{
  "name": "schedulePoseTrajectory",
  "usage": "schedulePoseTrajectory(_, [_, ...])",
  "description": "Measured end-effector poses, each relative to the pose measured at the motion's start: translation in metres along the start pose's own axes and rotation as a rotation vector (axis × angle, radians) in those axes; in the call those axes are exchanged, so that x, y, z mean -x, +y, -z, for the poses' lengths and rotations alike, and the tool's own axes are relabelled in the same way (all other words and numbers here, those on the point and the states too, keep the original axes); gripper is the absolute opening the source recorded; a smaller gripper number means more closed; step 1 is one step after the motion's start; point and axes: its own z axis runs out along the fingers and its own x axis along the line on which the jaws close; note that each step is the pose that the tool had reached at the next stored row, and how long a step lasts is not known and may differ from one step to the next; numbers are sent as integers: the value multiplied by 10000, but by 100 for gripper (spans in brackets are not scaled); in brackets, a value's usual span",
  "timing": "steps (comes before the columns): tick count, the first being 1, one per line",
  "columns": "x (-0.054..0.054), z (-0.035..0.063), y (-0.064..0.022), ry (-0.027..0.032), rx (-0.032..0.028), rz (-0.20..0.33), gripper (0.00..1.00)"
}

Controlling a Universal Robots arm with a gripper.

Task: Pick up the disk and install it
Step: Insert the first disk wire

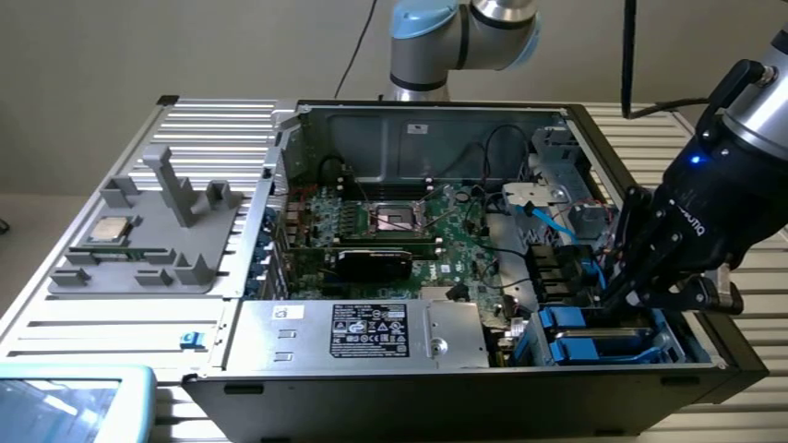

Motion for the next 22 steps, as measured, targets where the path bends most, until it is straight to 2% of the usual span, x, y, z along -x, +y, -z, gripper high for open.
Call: schedulePoseTrajectory(22, [0, 0, -4, 60, -22, -395, 16])
